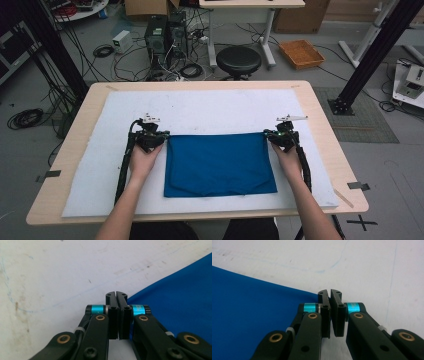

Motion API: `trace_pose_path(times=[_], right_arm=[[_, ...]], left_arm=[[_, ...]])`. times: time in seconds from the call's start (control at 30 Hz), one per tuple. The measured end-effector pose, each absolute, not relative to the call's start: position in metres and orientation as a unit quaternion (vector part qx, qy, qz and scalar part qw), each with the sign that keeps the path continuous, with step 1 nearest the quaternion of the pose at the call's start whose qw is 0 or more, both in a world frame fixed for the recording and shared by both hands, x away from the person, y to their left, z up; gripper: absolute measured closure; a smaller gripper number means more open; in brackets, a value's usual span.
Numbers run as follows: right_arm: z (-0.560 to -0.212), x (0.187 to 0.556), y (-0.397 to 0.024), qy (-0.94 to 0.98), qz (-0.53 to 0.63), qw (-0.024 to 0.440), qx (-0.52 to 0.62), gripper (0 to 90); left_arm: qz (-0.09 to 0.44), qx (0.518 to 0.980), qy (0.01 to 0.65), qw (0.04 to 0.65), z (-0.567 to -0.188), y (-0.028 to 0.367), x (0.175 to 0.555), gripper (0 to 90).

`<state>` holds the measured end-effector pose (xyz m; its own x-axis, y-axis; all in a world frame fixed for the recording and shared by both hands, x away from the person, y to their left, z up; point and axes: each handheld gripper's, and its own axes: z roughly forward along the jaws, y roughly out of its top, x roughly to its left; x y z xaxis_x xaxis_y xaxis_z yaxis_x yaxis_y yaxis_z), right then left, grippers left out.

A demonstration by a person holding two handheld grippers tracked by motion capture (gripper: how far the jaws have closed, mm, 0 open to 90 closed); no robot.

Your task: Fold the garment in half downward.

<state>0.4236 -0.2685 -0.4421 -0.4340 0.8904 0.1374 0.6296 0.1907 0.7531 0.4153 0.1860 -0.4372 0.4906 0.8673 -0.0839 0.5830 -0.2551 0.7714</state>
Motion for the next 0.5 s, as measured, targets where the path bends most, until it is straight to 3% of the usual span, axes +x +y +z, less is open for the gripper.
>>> trace_pose_path(times=[0.27, 0.33, 0.5], right_arm=[[-0.443, 0.430, -0.268, 0.757, 0.378, 0.178, 0.503, 86.2], [-0.441, 0.428, -0.269, 0.754, 0.377, 0.185, 0.506, 78.4], [-0.435, 0.421, -0.276, 0.740, 0.393, 0.194, 0.510, 66.1]], left_arm=[[0.190, 0.775, 0.464, 0.385, -0.438, 0.185, 0.420, 88.3], [0.193, 0.772, 0.464, 0.389, -0.436, 0.185, 0.419, 87.9], [0.202, 0.755, 0.466, 0.414, -0.424, 0.190, 0.408, 62.4]])
